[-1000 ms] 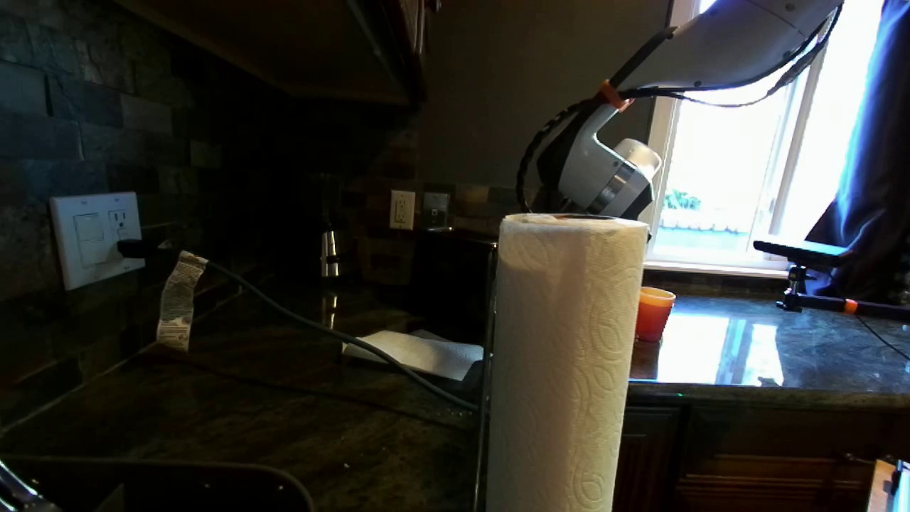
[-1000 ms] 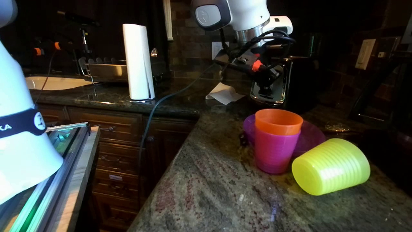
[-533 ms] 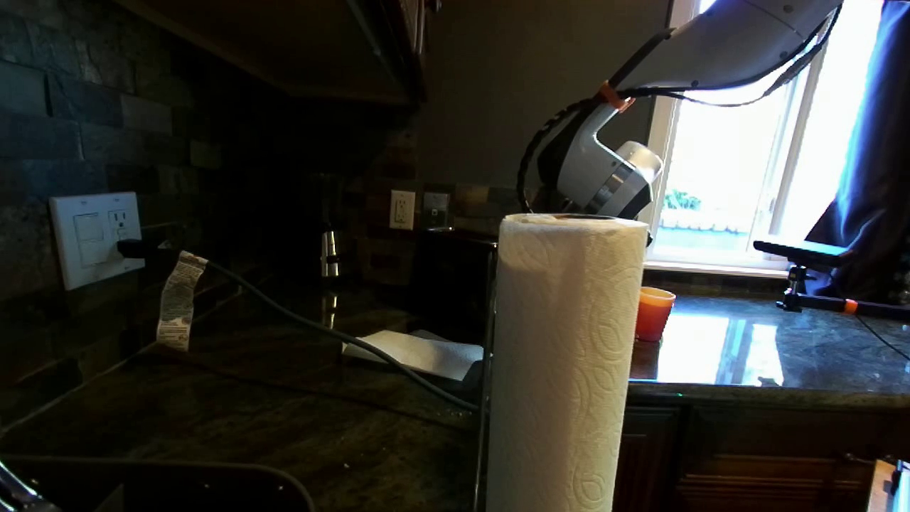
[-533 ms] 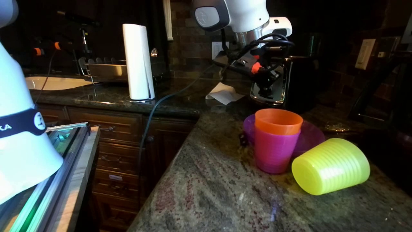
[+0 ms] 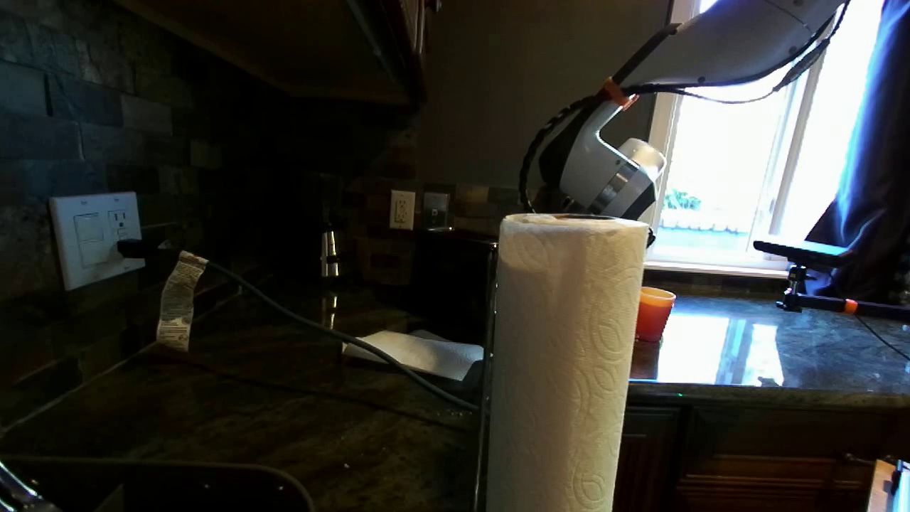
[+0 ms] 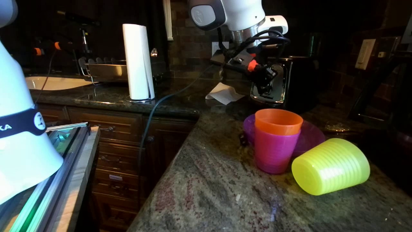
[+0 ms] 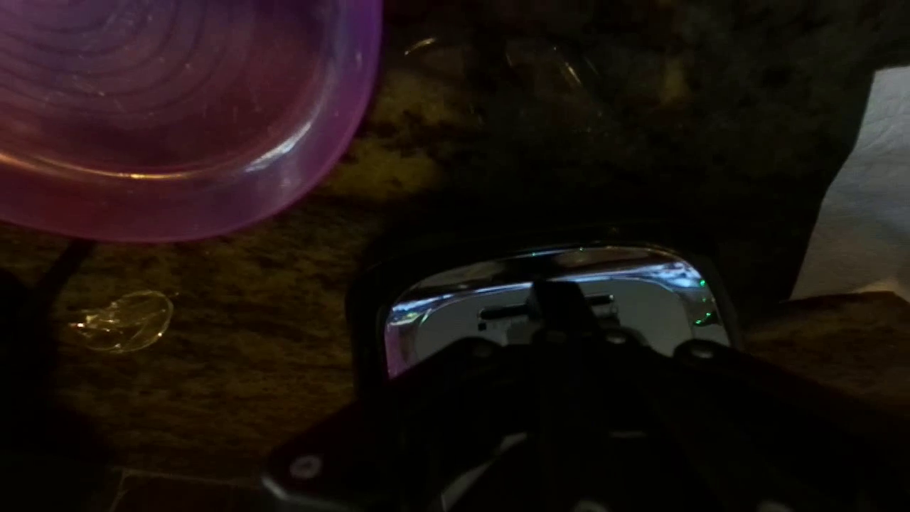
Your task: Push down the toaster lever
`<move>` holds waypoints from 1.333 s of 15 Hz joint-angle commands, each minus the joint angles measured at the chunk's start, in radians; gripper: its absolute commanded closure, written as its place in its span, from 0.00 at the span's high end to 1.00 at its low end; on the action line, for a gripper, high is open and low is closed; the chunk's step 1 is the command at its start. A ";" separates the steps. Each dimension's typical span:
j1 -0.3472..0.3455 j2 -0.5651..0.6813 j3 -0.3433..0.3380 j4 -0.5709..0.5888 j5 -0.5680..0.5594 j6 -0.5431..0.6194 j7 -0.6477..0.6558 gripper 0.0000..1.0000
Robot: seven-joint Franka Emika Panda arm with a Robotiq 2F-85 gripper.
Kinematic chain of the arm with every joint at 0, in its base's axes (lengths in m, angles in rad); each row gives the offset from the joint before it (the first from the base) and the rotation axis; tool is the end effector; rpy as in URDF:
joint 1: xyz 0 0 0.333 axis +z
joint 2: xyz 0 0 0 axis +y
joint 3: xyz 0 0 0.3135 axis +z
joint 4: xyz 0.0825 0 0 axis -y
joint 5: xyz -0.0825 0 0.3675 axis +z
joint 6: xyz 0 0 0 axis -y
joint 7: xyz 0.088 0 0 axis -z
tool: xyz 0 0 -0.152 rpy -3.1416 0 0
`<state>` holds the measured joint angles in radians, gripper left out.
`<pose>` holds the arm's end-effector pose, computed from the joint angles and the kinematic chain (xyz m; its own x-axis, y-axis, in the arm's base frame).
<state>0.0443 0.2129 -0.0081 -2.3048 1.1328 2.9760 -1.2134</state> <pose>0.5475 -0.0362 0.2539 0.8373 0.1163 0.5342 0.1869 -0.9791 -0.0798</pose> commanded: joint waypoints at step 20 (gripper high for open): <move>-0.005 -0.580 0.052 -0.490 -0.391 0.090 0.591 1.00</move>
<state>0.0679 -0.2323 0.0423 -2.7233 0.9049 3.1265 -0.7977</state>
